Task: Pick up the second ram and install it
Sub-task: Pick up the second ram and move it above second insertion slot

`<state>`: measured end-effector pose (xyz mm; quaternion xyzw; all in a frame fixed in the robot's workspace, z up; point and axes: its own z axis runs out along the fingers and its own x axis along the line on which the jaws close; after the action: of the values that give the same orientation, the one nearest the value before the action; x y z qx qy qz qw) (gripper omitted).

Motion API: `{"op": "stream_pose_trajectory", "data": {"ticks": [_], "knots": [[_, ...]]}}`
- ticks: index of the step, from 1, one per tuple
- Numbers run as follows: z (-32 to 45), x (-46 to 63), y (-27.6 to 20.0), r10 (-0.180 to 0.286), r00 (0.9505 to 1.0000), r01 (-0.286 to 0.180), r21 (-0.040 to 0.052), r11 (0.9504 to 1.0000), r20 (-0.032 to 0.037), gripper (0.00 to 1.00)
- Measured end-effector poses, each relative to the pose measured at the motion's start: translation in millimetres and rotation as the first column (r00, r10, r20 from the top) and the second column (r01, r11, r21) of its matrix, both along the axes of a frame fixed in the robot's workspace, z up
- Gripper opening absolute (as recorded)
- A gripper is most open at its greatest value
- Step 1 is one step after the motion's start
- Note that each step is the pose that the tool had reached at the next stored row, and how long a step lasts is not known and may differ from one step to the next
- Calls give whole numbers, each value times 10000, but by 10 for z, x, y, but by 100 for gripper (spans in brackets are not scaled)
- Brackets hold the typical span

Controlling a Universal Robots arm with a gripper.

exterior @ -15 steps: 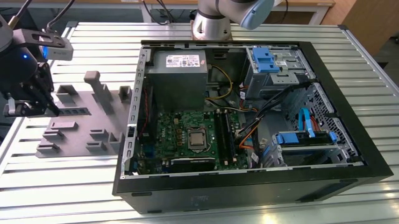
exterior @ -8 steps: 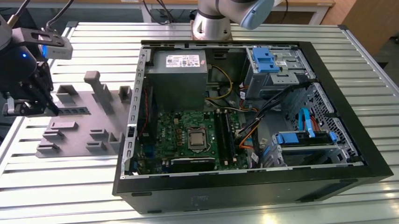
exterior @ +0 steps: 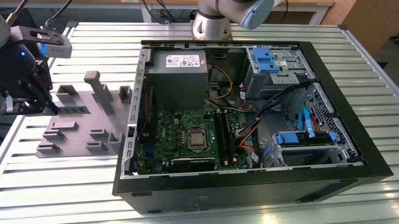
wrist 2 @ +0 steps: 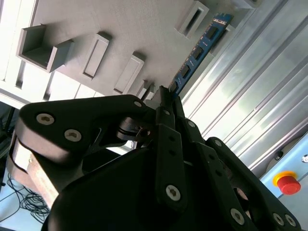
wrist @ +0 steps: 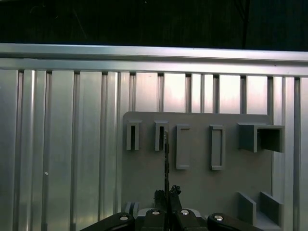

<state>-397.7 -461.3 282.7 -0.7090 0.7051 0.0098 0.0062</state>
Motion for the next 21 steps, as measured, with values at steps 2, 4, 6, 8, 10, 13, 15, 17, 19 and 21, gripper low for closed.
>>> {"op": "stream_pose_trajectory", "data": {"ticks": [2,4,6,8,10,13,15,17,19,21], "knots": [[3,0,0,0,10000,0,0,10000,0,14],[22,0,0,0,10000,0,0,10000,0,14],[25,0,0,0,10000,0,-1,10000,-1,14],[30,0,0,0,10000,0,-1,10000,-2,14],[36,0,0,0,10000,0,-1,10000,-2,14],[49,0,0,0,10000,0,-1,10000,-2,14],[61,0,0,0,10000,0,-1,10000,-2,14],[74,0,0,0,10000,0,-1,10000,-2,14],[84,0,0,-1,10000,1,0,10000,0,14],[97,0,0,0,10000,0,-1,10000,-1,14]]}}
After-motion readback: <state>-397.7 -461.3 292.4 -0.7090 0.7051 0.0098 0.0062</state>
